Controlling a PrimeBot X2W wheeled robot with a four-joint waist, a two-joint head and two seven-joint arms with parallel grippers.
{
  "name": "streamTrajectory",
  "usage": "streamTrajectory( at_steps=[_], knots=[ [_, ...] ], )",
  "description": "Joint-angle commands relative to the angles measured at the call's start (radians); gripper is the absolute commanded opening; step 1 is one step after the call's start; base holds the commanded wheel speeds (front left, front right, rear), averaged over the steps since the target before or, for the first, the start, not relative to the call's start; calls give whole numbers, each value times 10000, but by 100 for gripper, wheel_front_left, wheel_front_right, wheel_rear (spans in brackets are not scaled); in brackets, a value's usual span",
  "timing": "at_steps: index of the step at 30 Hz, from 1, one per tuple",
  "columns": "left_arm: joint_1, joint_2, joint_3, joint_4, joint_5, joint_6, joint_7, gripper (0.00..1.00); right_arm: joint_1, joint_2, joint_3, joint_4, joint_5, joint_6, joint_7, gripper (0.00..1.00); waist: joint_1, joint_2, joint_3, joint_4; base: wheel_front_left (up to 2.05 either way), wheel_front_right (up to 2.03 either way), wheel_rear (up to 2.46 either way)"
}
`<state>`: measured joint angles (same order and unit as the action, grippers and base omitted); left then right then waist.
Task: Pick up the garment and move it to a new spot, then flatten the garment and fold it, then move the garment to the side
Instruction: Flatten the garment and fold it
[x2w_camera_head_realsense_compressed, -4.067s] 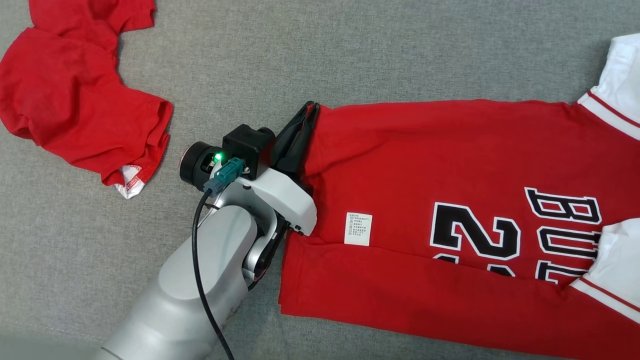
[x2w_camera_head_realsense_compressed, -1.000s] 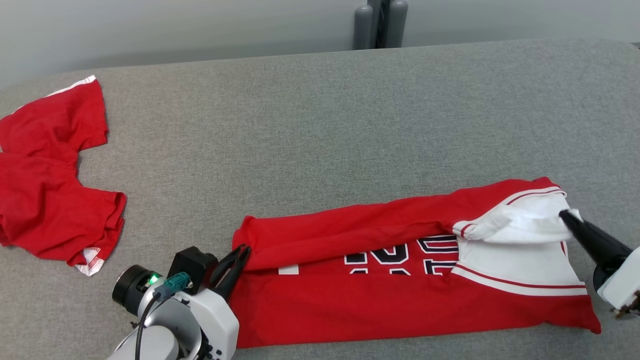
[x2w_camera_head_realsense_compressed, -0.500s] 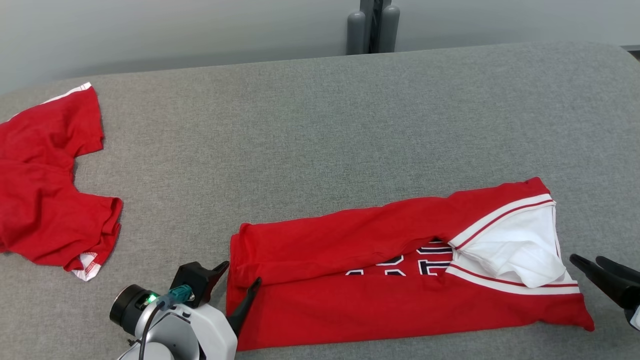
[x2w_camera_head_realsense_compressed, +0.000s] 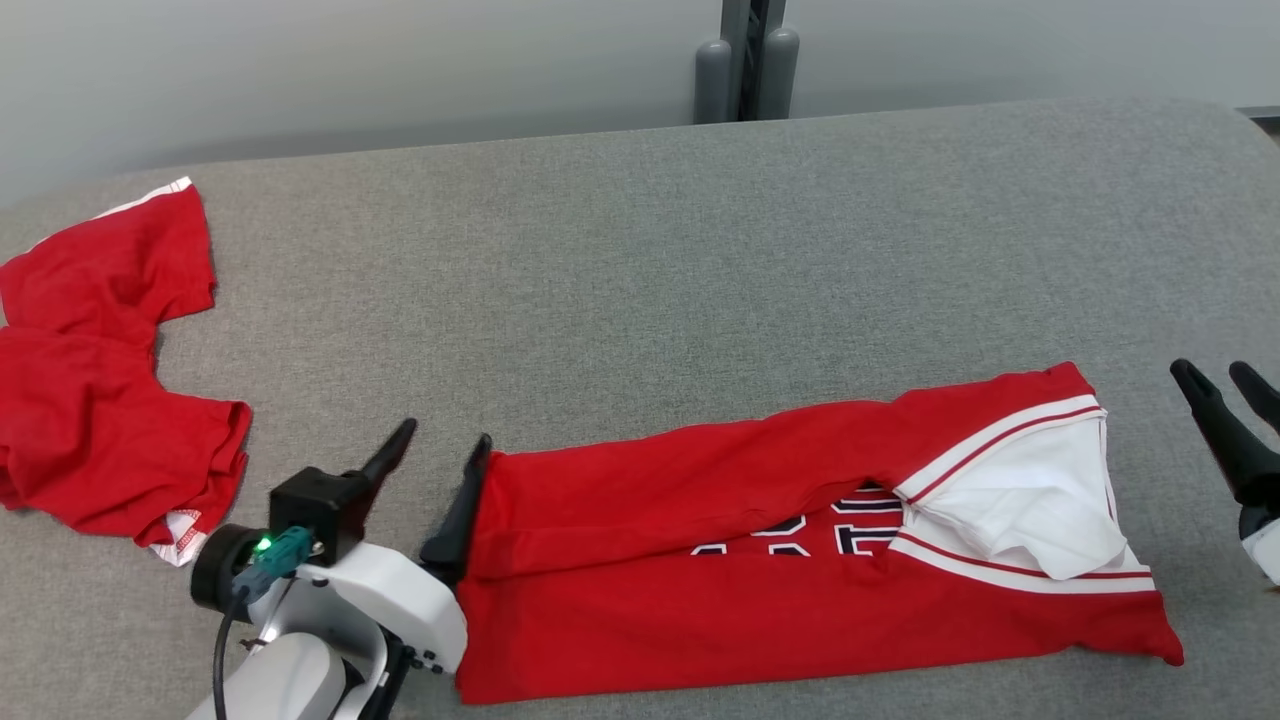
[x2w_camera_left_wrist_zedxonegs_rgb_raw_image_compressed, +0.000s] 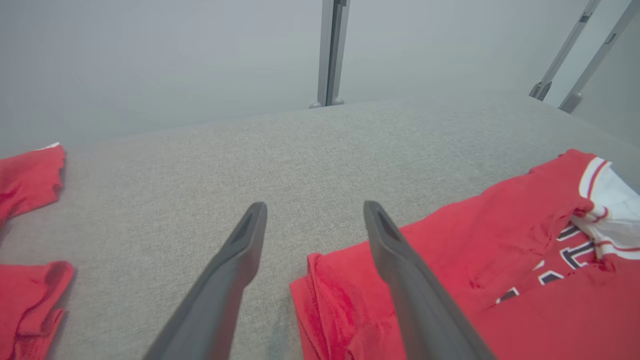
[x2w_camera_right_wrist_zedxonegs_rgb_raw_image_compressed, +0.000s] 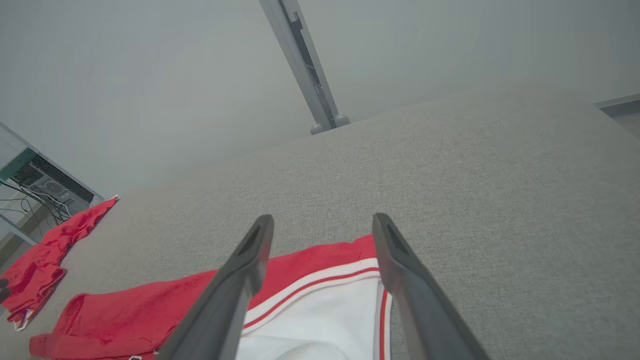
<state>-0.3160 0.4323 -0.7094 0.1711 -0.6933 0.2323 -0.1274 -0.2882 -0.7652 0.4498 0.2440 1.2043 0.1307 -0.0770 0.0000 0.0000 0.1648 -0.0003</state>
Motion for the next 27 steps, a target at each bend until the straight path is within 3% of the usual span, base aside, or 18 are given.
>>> streamTrajectory(
  at_steps=[1,5,9,15,27],
  knots=[
    [-111,42,115,63,29,134,-201,100,-29,111,-112,48,-189,0,-208,100,0,0,-21,-24,0,0,0],
    [11,-483,642,194,-272,289,-945,100,115,850,-658,64,-822,0,-1133,100,0,0,-31,-51,0,0,0],
    [93,-937,1380,380,12,234,-1334,100,340,1441,-1189,331,-2383,0,-1691,100,0,0,38,-53,0,0,0],
    [669,-1587,2548,252,1049,-194,-1360,100,677,2251,-1832,908,-3812,0,-1837,100,0,0,134,-41,0,0,0],
    [835,-2421,3363,901,2317,-1195,-1365,100,601,3255,-2329,2653,-3768,0,-1288,100,0,0,456,306,0,0,0]
  ],
)
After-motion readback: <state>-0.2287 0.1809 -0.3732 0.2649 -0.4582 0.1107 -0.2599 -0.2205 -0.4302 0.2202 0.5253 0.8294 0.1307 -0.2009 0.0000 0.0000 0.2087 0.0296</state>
